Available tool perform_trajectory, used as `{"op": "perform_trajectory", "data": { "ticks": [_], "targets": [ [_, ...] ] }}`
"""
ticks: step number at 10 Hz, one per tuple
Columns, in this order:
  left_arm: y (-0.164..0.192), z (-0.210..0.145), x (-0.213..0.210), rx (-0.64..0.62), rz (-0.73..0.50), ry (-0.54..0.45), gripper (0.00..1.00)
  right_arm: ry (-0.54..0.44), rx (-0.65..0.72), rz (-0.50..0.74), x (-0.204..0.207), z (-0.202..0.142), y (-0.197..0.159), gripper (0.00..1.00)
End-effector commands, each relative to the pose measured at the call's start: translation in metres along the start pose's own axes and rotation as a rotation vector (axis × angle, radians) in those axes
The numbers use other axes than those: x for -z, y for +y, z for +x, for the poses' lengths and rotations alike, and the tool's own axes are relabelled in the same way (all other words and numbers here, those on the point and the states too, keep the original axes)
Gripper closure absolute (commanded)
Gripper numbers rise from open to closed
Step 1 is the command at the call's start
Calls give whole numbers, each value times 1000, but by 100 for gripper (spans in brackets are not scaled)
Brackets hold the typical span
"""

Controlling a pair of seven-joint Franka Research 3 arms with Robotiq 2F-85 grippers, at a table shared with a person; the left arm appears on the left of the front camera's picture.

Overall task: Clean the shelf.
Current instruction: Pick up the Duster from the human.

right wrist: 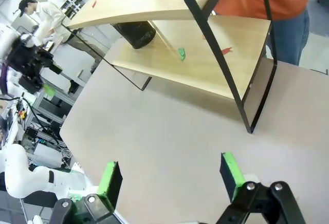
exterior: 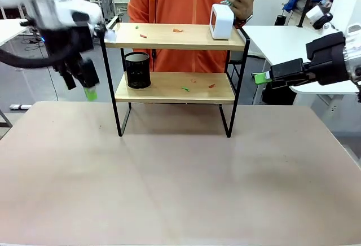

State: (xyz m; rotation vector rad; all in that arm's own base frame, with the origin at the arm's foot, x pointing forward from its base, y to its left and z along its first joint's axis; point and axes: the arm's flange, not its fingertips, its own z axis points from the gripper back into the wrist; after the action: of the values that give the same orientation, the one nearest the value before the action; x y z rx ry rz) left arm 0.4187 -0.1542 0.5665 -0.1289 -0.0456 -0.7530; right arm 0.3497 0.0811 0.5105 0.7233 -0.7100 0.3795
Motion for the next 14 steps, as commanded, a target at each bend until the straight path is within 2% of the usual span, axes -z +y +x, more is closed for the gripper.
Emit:
{"op": "perform_trajectory", "data": {
  "ticks": [1, 2, 3, 4, 5, 6, 7, 8, 9, 10, 14],
  "targets": [
    [28, -30, -55, -42, -322, 10, 0, 34, 68, 7, -24, 12, -10, 0],
    [50, -49, -78, -197, -462, -98, 0, -40, 9, 165, -49, 6, -21, 0],
    [82, -77, -89, -358, -627, -259, 0, -108, 2, 338, -72, -9, -35, 0],
    [112, -106, -92, -564, -733, -439, 0, -57, 115, 368, -86, -25, -49, 0],
    [138, -133, -83, -771, -812, -594, 0, -105, 156, 427, -99, -46, -63, 0],
    [160, -157, -59, -981, -893, -733, 0, -216, 202, 474, -113, -71, -77, 0],
    [170, -167, -44, -1082, -941, -884, 0, -198, 393, 424, -112, -89, -93, 0],
    [172, -178, -24, -1025, -960, -1088, 0, -95, 511, 383, -101, -100, -106, 0],
    [173, -176, -11, -952, -979, -1148, 0, -73, 539, 372, -92, -104, -113, 0],
    [202, -196, -40, -771, -829, -480, 0, -172, 366, 435, -134, -57, -119, 0],
    [202, -196, -40, -771, -829, -480, 0, -172, 366, 435, -134, -57, -119, 0]
  ]
}}
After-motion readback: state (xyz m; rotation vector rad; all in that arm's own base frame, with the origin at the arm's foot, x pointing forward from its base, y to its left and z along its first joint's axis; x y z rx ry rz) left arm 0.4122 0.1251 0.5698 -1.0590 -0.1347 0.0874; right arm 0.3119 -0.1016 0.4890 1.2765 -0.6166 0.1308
